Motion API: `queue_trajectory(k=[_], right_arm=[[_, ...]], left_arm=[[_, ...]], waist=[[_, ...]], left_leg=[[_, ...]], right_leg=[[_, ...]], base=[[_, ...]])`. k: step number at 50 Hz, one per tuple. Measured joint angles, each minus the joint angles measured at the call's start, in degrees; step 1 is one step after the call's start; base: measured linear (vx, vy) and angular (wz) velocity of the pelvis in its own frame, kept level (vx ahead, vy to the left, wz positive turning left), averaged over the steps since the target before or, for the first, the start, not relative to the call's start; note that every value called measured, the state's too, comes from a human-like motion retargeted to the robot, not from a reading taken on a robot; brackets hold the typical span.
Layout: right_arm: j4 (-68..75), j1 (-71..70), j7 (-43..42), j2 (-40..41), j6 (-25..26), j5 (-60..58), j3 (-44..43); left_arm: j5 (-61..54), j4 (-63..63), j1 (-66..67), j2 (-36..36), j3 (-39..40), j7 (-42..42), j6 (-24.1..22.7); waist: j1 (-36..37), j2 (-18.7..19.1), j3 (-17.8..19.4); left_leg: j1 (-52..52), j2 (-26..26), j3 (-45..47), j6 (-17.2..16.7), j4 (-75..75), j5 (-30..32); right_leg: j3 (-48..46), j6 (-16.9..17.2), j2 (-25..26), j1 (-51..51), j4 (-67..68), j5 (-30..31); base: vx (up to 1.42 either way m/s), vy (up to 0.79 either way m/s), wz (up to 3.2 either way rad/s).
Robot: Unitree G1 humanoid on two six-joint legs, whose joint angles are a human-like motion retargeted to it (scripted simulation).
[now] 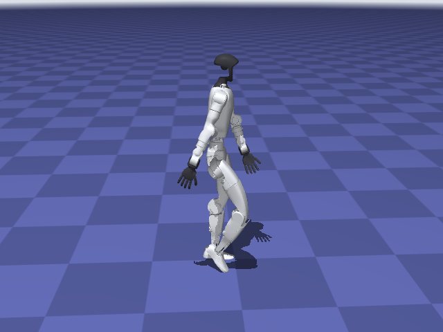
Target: Upper body actions
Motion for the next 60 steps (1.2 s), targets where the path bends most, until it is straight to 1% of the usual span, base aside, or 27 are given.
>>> queue_trajectory(k=[3, 7, 10, 15, 17, 18, 20, 21, 22, 23, 25, 28, 30, 32, 35, 39, 43, 44, 45, 46, 47, 48, 50, 52, 55, 58, 60], right_arm=[[0.0, 6.1, -3.4, -1.7, 4.1, 2.8, -3.0], [0.0, 13.1, -9.8, -1.7, 1.6, 9.9, -7.5], [0.0, 12.4, -11.0, -0.3, 0.6, 12.9, -7.7], [0.0, 4.6, -7.2, 1.8, 2.4, 12.4, 0.3], [0.0, -1.3, -4.6, 3.0, 2.9, 11.0, 5.2], [0.0, -4.8, -3.2, 3.8, 3.0, 10.1, 7.5], [0.0, -13.0, -0.3, 6.1, 2.1, 9.2, 11.4], [0.0, -18.3, 1.2, 7.4, 0.8, 9.3, 11.9], [-0.7, -23.4, 2.6, 8.6, -0.5, 9.6, 12.3], [-2.8, -27.9, 3.9, 9.7, -1.8, 10.0, 12.6], [-9.7, -35.7, 6.9, 11.3, -2.9, 10.4, 13.6], [-20.0, -44.4, 6.9, 14.4, -4.7, 7.9, 10.3], [-24.5, -48.5, 7.7, 14.7, -7.1, 9.5, 10.4], [-26.9, -50.8, 8.0, 14.3, -9.3, 10.9, 13.1], [-28.7, -52.1, 7.8, 14.2, -10.9, 5.0, 15.4], [-26.9, -46.1, 5.0, 13.9, -12.3, 3.4, 18.9], [-21.3, -31.7, 4.1, 13.2, -11.5, -2.4, 16.1], [-18.5, -28.0, 3.3, 12.6, -10.7, -4.2, 14.4], [-15.3, -24.3, 2.3, 11.9, -9.9, -5.6, 12.6], [-11.4, -20.9, 1.6, 10.7, -8.8, -6.3, 11.0], [-7.5, -18.0, 1.0, 9.3, -7.4, -7.0, 9.5], [-3.7, -16.0, 0.7, 7.5, -5.4, -7.6, 8.2], [0.0, -12.1, -1.1, 5.2, -0.7, -6.0, 6.0], [0.0, -7.2, -3.7, 4.1, 3.5, -2.1, 2.7], [0.0, -0.5, -3.3, 3.7, 8.3, 2.9, -1.3], [0.0, 7.0, -7.8, 3.5, 8.5, 6.4, -5.1], [0.0, 11.5, -11.0, 3.1, 6.1, 10.2, -7.2]], left_arm=[[4.7, -8.7, -2.8, -1.5, 0.3, 1.0, -1.7], [7.4, -13.3, -2.4, -3.2, -5.5, 6.4, -4.1], [9.8, -12.4, -0.8, -2.8, -6.8, 6.6, -3.1], [9.4, -4.5, 8.9, -2.4, -6.3, 8.0, -2.0], [10.0, -1.3, 15.7, -1.1, -4.2, 10.9, -1.7], [10.1, 0.3, 19.4, 0.1, -2.9, 12.3, -1.4], [10.3, 3.0, 26.1, 2.8, -0.4, 13.4, 0.0], [10.3, 4.2, 28.0, 4.5, 0.5, 12.7, 1.2], [10.4, 4.9, 30.0, 6.1, 1.5, 12.4, 2.3], [10.5, 4.9, 32.1, 7.4, 2.9, 12.6, 3.1], [9.9, 4.9, 36.8, 9.3, 6.5, 12.7, 3.8], [8.4, 4.9, 43.5, 11.6, 9.0, 10.0, 6.6], [9.0, 4.9, 47.3, 12.9, 11.6, 10.7, 8.1], [9.3, 4.9, 50.8, 13.3, 13.7, 11.8, 7.8], [8.0, 4.9, 52.8, 12.8, 15.6, 12.5, 7.0], [6.1, 4.9, 48.4, 13.2, 10.9, 12.3, 6.5], [6.9, 4.9, 39.3, 12.0, 2.3, 17.8, 3.9], [7.1, 4.9, 36.0, 11.2, -0.2, 20.3, 3.1], [7.3, 4.9, 32.5, 10.2, -3.0, 22.8, 2.2], [7.4, 4.9, 29.0, 8.9, -4.9, 23.7, 1.3], [7.4, 4.9, 24.9, 7.3, -6.3, 23.8, 0.6], [7.3, 4.9, 19.9, 5.4, -6.5, 22.7, 0.2], [7.1, 4.7, 8.5, 2.9, -6.9, 17.5, -1.4], [6.2, -0.5, -1.0, 1.9, -9.2, 11.5, -2.1], [11.2, -11.2, -9.3, 0.8, -6.6, 11.1, -4.9], [9.6, -17.1, -11.0, -0.7, -6.2, 19.1, -10.9], [7.4, -19.6, -10.1, -1.7, -6.7, 20.4, -14.4]], waist=[[-3.4, 0.7, -0.1], [-0.6, 1.4, -3.5], [1.4, 0.2, -4.1], [5.5, 0.0, -6.8], [6.1, -0.8, -6.9], [6.9, -1.5, -6.8], [9.6, -3.7, -6.4], [11.3, -5.1, -5.0], [12.7, -5.9, -3.5], [13.6, -6.0, -2.0], [17.4, -7.8, 1.5], [22.9, -9.5, 6.1], [24.9, -10.3, 6.1], [25.5, -11.1, 4.3], [23.9, -11.0, 1.7], [17.3, -8.7, -2.6], [13.9, -8.0, -6.5], [13.4, -7.3, -6.9], [12.9, -6.3, -7.1], [12.7, -5.1, -7.4], [11.6, -3.9, -7.6], [8.8, -2.7, -7.8], [5.3, -2.8, -5.1], [2.9, -2.8, -0.4], [-2.6, -1.7, 4.5], [-4.7, -0.1, 1.7], [-4.4, 0.2, -1.6]], left_leg=[[-0.6, 1.1, -0.3, -0.1, 0.1, 0.1], [-0.9, 1.7, 1.5, -0.3, -0.6, 0.3], [0.1, 0.6, 3.3, -0.3, -1.3, -0.1], [0.3, -0.2, 5.9, -0.3, 0.8, -2.6], [-0.2, -1.0, 6.6, -1.0, 4.6, -4.1], [-1.0, -1.6, 8.1, -1.7, 7.8, -4.1], [-5.7, -1.5, 12.7, -5.4, 19.8, 4.1], [-12.7, 0.6, 13.5, -6.3, 30.7, 11.1], [-19.8, 2.0, 13.4, -6.2, 41.0, 16.9], [-26.9, 2.2, 11.6, -4.1, 49.7, 20.4], [-38.2, 3.4, 12.6, -2.2, 64.9, 15.3], [-49.2, 15.0, 19.6, 2.0, 81.6, 8.3], [-56.3, 17.2, 19.9, 2.7, 87.8, 5.5], [-59.3, 17.8, 20.3, 0.5, 88.9, 4.9], [-57.2, 18.3, 20.2, -5.2, 85.8, 5.6], [-44.8, 14.5, 16.1, -5.9, 73.2, 8.2], [-20.8, 4.8, 12.5, -6.1, 40.3, 16.7], [-14.1, 2.0, 8.4, -7.2, 30.3, 12.4], [-7.4, -0.8, 3.0, -8.5, 20.4, 4.4], [-3.2, -0.4, 5.1, -5.1, 15.0, -2.6], [-0.2, 0.1, 5.8, -2.4, 10.1, -7.0], [0.5, 0.6, 3.9, -1.1, 6.1, -5.7], [-1.4, 0.2, 2.4, -1.1, 4.8, -3.6], [-2.1, -1.2, 1.4, 0.3, 4.4, -2.1], [-1.6, -0.9, -1.9, 1.5, 3.3, -0.7], [-3.1, 1.5, -2.1, 0.7, 2.2, 0.1], [-4.1, 1.7, -1.1, 0.7, 1.5, 0.3]], right_leg=[[-0.7, -1.7, -0.5, -6.3, 6.2, -1.8], [0.9, 0.2, 2.6, -7.0, 4.2, -0.8], [1.4, 1.2, 3.1, -0.7, -2.8, 0.7], [1.1, 3.1, 5.8, 16.2, -24.6, 1.4], [-1.8, 4.0, 6.6, 24.3, -36.7, -8.1], [-5.1, 3.1, 6.3, 27.7, -42.3, -12.2], [-5.7, 1.8, 5.2, 30.1, -50.4, -14.2], [-2.3, 2.9, 3.9, 29.9, -51.6, -13.3], [0.0, 3.8, 2.8, 29.6, -52.5, -12.5], [-0.1, 4.4, 2.3, 29.1, -52.6, -11.6], [0.4, 3.6, 1.1, 27.6, -52.6, -10.3], [2.2, 1.2, 0.4, 26.3, -51.5, -10.0], [4.0, 1.0, 0.1, 25.1, -51.4, -9.8], [4.9, 0.8, 0.0, 24.1, -51.4, -9.7], [5.2, 0.6, 0.5, 23.9, -51.6, -10.1], [1.7, 1.3, 2.4, 27.0, -53.0, -11.5], [-1.5, 2.4, 1.8, 29.6, -51.3, -14.3], [-2.3, 2.4, 2.1, 29.9, -49.2, -15.2], [-3.3, 2.4, 2.8, 30.0, -46.8, -16.1], [-5.2, 1.4, 2.8, 28.7, -41.9, -13.7], [-7.0, 0.4, 1.7, 26.0, -34.9, -10.1], [-8.4, -0.8, -1.6, 20.4, -23.3, -3.8], [-1.9, -3.2, -4.9, 6.5, -4.0, 5.3], [-2.0, -5.9, -9.6, -1.7, 9.6, 1.1], [-1.5, -6.6, -10.0, -12.3, 21.2, -1.5], [0.2, -4.9, -3.6, -21.5, 23.5, -2.6], [-0.6, -5.3, -2.8, -24.7, 22.6, -3.5]], base=[[0.04, 0.04, -0.06], [0.26, 0.06, -0.38], [0.08, 0.1, -0.52], [0.07, 0.12, -0.43], [0.0, 0.11, -0.22], [-0.11, 0.1, -0.69], [-0.29, 0.02, -0.92], [-0.51, -0.13, -0.61], [-0.58, -0.25, -0.08], [-0.53, -0.27, -0.12], [-0.44, -0.22, -0.62], [-0.22, -0.1, -0.8], [-0.02, 0.01, -0.5], [0.17, 0.12, -0.28], [0.16, 0.15, 0.1], [0.31, 0.17, 1.02], [0.57, 0.1, 0.55], [0.67, 0.02, 0.26], [0.61, 0.0, 0.18], [0.5, -0.04, 0.14], [0.29, -0.12, 0.31], [0.02, -0.19, 0.58], [-0.41, -0.2, 0.6], [-0.62, -0.13, 0.66], [-0.33, -0.17, 0.85], [0.14, -0.08, -0.05], [0.3, -0.01, -0.43]])
